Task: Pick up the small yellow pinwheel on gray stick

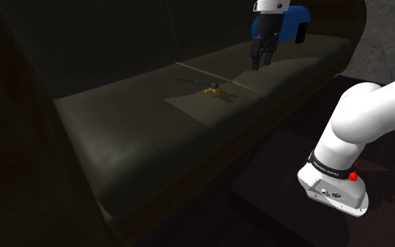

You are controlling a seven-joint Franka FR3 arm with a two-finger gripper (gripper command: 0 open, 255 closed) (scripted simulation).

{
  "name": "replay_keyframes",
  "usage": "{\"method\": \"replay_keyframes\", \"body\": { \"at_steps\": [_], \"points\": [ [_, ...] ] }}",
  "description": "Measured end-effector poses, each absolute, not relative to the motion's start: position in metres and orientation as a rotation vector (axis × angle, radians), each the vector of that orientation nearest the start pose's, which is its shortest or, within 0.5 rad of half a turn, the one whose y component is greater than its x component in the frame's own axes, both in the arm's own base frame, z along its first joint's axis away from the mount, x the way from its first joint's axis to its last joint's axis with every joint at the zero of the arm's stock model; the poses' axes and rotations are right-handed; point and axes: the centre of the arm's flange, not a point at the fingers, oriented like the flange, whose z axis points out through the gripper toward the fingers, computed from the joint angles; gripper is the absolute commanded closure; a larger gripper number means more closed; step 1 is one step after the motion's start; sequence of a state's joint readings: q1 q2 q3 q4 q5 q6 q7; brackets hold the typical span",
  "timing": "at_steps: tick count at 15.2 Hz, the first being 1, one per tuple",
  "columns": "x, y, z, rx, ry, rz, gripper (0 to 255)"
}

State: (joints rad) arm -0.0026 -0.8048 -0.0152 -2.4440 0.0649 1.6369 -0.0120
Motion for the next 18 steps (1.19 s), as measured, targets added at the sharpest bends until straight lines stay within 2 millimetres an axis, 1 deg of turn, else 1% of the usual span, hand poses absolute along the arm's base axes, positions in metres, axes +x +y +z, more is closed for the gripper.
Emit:
{"method": "replay_keyframes", "body": {
  "at_steps": [1,2,4,7,10,12,14,17,18],
  "points": [
    [0.306,0.0,0.561,-3.066,0.008,0.002,0],
    [0.312,0.002,0.56,-3.067,0.01,0.01,0],
    [0.334,0.007,0.557,-3.069,0.016,0.04,0],
    [0.378,0.013,0.551,-3.073,0.027,0.094,0],
    [0.423,0.025,0.541,-3.075,0.036,0.15,0],
    [0.451,0.032,0.532,-3.076,0.044,0.187,0],
    [0.477,0.036,0.528,-3.076,0.051,0.225,0],
    [0.523,0.046,0.514,-3.076,0.063,0.281,0],
    [0.534,0.047,0.508,-3.076,0.066,0.3,0]
  ]
}}
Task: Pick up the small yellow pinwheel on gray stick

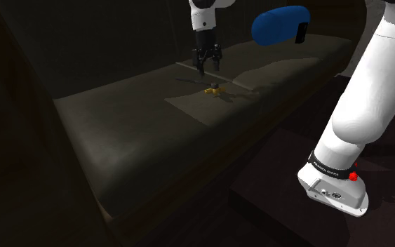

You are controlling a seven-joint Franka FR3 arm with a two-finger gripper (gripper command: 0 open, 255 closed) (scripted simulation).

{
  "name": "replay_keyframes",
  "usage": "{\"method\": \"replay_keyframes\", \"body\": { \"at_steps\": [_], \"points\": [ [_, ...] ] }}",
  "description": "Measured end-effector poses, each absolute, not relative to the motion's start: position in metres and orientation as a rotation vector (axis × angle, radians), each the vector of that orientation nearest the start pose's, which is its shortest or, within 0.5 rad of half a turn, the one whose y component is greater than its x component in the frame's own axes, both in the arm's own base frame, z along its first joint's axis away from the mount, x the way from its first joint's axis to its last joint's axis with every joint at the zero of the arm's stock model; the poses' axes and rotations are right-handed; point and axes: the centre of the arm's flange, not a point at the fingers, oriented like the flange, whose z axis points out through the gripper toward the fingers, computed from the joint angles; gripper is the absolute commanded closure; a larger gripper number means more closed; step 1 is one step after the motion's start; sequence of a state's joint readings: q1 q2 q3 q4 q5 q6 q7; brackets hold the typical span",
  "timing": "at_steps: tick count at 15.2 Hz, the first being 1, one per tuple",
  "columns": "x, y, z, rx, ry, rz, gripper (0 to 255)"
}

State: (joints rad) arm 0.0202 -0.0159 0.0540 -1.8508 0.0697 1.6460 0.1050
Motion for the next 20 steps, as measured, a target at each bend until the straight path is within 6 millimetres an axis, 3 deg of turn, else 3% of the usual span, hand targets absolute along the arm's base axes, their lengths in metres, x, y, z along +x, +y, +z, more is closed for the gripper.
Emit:
{"method": "replay_keyframes", "body": {
  "at_steps": [5,12,13,16,20],
  "points": [
    [0.594,0.06,0.485,-3.073,0.082,0.381,0],
    [0.6,0.063,0.445,-3.073,0.084,0.391,0],
    [0.6,0.063,0.443,-3.073,0.084,0.39,255],
    [0.6,0.055,0.448,-3.104,0.088,0.368,255],
    [0.596,0.061,0.448,-3.078,0.09,0.375,255]
  ]
}}
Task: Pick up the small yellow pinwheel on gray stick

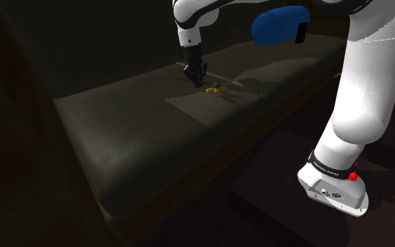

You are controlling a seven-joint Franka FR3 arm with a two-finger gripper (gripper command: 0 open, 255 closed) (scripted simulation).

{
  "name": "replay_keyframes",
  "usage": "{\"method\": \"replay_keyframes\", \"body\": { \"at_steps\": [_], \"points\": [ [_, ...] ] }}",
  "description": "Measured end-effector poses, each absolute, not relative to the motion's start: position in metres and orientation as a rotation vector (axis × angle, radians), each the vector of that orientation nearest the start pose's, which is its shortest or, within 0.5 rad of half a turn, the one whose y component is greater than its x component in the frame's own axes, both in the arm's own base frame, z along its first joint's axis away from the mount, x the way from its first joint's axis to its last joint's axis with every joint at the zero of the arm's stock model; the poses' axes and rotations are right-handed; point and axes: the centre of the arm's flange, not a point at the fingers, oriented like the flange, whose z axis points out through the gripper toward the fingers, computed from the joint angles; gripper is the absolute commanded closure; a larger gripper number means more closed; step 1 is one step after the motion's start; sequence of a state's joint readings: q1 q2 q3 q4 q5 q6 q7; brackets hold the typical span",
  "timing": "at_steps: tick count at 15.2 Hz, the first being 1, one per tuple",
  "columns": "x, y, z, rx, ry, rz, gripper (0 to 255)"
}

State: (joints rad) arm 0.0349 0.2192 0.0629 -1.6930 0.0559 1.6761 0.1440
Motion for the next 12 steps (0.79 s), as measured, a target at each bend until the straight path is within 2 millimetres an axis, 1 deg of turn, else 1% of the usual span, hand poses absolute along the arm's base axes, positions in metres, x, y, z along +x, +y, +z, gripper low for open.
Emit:
{"method": "replay_keyframes", "body": {
  "at_steps": [2,5,12],
  "points": [
    [0.594,0.063,0.448,-3.076,0.088,0.376,255],
    [0.599,0.063,0.45,-3.073,0.084,0.386,255],
    [0.602,0.064,0.482,-3.073,0.084,0.389,255]
  ]
}}
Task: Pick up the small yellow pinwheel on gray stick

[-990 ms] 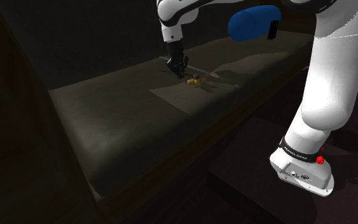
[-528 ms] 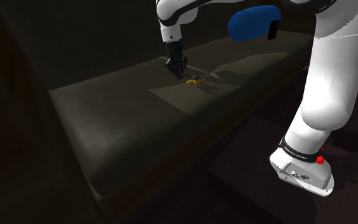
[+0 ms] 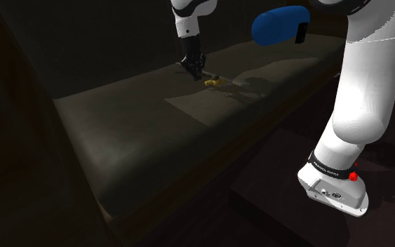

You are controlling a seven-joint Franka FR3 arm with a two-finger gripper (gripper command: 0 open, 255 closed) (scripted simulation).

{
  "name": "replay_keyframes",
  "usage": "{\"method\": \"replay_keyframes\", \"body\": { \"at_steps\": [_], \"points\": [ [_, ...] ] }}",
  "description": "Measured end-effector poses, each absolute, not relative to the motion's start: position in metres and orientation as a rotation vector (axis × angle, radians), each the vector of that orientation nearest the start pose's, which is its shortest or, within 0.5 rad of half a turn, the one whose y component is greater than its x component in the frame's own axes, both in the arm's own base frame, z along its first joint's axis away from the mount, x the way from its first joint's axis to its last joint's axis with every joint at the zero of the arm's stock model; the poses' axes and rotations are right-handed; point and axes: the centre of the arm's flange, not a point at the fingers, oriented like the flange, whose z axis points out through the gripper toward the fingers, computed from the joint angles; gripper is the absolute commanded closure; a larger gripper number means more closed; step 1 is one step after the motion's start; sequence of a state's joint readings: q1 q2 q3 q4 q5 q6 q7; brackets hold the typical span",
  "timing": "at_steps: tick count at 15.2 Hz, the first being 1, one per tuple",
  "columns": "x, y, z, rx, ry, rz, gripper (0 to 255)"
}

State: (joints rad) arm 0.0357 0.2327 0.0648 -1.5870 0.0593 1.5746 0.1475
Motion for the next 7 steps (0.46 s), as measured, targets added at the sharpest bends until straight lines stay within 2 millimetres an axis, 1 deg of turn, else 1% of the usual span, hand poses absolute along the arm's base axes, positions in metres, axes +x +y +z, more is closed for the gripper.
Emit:
{"method": "replay_keyframes", "body": {
  "at_steps": [5,7],
  "points": [
    [0.6,0.063,0.511,-3.073,0.084,0.389,255],
    [0.6,0.063,0.518,-3.073,0.084,0.389,255]
  ]
}}
